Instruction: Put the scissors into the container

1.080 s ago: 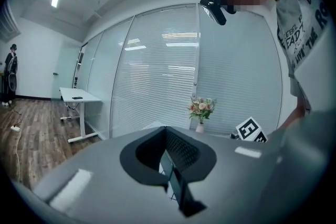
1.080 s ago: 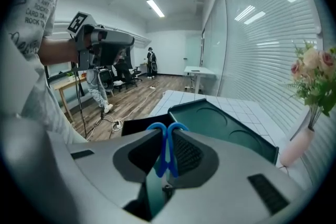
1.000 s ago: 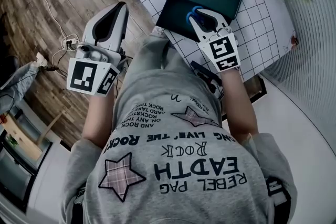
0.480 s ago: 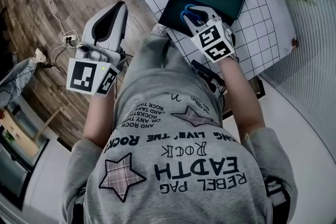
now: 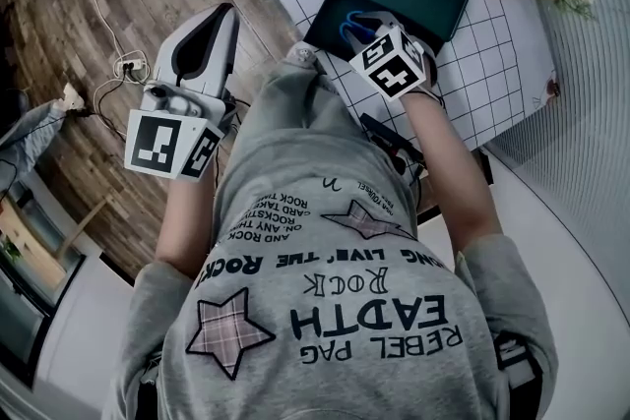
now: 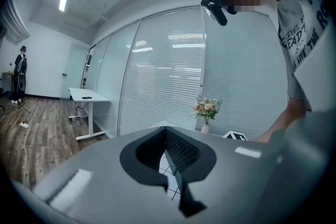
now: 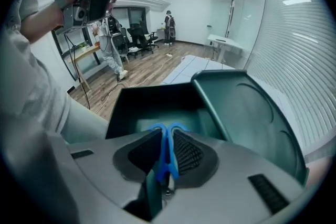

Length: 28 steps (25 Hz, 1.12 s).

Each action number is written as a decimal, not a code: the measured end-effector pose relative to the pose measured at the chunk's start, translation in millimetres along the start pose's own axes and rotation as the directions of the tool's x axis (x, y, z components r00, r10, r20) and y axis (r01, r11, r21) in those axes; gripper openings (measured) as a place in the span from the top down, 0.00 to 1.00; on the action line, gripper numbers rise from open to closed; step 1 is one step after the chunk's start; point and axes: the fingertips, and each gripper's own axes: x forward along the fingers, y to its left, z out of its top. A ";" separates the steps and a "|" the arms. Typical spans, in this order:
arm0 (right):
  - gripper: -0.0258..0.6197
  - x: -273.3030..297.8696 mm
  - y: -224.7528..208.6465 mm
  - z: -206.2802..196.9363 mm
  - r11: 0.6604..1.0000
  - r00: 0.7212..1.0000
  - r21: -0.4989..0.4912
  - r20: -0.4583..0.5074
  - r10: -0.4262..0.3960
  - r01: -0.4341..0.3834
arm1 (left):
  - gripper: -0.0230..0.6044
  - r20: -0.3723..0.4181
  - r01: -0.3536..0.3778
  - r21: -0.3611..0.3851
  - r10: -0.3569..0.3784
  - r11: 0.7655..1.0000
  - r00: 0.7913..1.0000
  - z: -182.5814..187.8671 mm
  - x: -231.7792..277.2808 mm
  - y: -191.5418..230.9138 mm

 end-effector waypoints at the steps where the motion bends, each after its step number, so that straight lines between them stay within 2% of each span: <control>1: 0.84 1.4 0.8 -1.0 1.000 1.000 0.007 -0.002 0.001 -0.001 | 0.96 0.000 -0.002 -0.001 0.002 1.000 1.000 -0.1 -0.9 0.9; 20: 0.84 9.2 0.5 -4.9 1.000 0.999 -0.001 -0.044 -0.011 0.011 | 0.96 0.006 -0.008 -0.001 0.008 1.000 1.000 1.4 -5.3 6.1; 28: 0.83 6.4 0.4 1.8 1.000 1.000 -0.004 -0.028 -0.010 0.010 | 0.96 0.011 -0.006 0.000 0.006 1.000 1.000 4.6 -5.3 7.0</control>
